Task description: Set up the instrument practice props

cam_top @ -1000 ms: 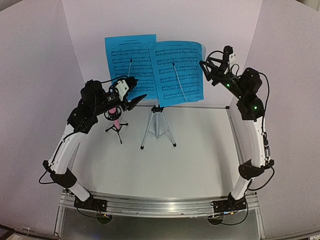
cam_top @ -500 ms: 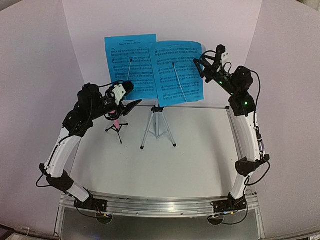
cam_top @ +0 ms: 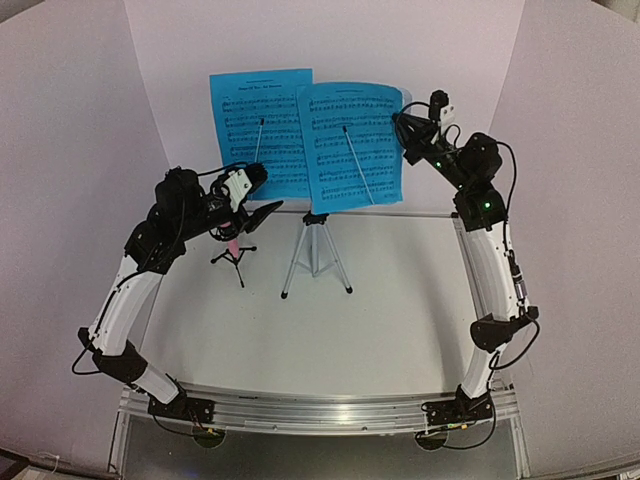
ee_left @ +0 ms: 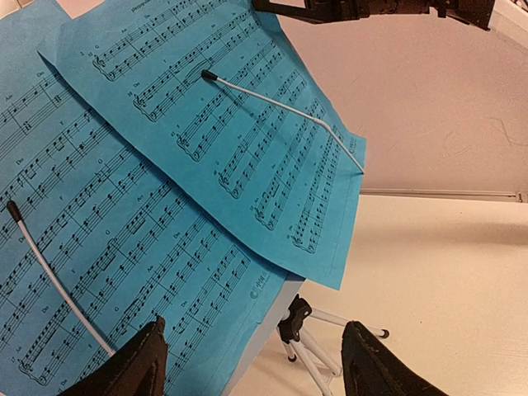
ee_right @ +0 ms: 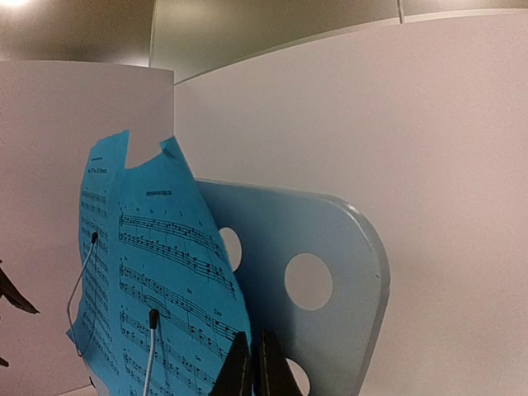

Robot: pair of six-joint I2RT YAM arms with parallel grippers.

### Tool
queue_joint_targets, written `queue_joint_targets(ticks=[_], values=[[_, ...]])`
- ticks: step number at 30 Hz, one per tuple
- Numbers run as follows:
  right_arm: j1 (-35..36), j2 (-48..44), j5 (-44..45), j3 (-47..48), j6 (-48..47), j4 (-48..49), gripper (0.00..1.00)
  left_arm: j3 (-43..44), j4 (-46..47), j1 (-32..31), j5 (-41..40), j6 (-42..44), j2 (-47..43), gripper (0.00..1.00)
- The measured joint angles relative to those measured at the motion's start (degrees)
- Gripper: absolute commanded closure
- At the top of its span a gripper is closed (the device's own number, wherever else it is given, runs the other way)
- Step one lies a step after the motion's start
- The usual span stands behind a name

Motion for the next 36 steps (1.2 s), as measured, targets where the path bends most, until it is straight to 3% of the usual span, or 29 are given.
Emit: queue_joint_targets(ticks=[11, 23, 28, 33, 36], values=[[0.0, -0.3, 3.6, -4.0, 1.9, 6.3, 1.0, -0.1, 0.0, 0.0, 0.0, 0.0, -0.2, 0.28], [0.0, -4.8, 9.5, -14.3, 8.5, 20.7, 1.0, -2.7, 0.1, 0.0, 0.4, 0.1, -1.5, 0.31], [0.0, -5.8, 9.9, -17.7, 11.1, 25.4, 1.0, -11.2, 2.4, 0.0, 3.1, -2.5, -4.5, 0.33], [0.0, -5.9, 10.1, -20.8, 13.5, 29.0, 1.0, -27.2, 11.3, 0.0, 7.5, -11.6, -9.1, 0.35], [0.0, -5.9, 10.3, -22.8, 14.6, 31.0, 1.0, -30.5, 15.3, 0.0, 8.6, -18.2, -8.1, 0.36]])
